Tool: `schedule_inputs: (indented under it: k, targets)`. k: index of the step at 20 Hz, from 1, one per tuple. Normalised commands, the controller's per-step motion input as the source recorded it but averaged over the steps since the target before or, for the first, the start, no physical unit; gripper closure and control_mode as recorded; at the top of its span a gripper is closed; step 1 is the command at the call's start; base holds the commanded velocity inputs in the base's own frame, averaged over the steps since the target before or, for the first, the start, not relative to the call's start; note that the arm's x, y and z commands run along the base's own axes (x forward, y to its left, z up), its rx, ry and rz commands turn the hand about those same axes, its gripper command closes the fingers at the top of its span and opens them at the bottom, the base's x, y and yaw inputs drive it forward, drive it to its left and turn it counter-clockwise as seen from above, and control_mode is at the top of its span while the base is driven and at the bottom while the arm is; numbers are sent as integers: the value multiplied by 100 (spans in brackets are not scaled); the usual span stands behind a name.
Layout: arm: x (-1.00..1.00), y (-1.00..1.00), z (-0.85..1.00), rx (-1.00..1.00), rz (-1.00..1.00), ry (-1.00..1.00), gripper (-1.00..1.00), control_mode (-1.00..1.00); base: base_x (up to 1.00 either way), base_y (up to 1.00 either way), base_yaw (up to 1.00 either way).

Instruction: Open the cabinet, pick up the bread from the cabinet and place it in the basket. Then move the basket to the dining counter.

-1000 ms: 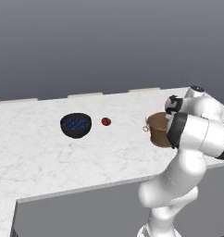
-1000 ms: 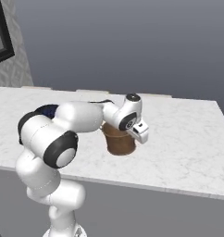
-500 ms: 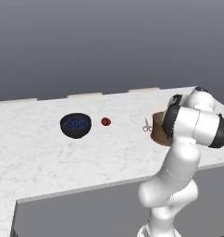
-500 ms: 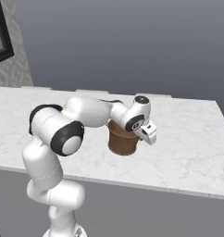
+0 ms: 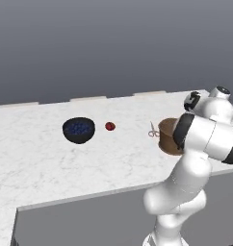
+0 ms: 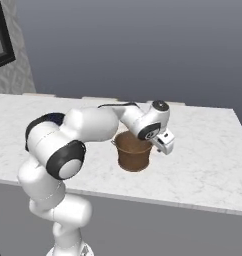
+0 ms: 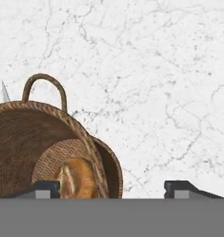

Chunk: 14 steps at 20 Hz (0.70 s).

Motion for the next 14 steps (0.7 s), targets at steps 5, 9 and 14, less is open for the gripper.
schedule_inputs:
  k: [5, 9, 14]
  targets:
    - [-78, 20, 39, 10, 0, -17, -100, -100, 0, 0, 0]
    - [-96, 79, 31, 4, 6, -11, -100, -100, 0, 0, 0]
    - [-88, 97, 67, -8, 18, 3, -100, -100, 0, 0, 0]
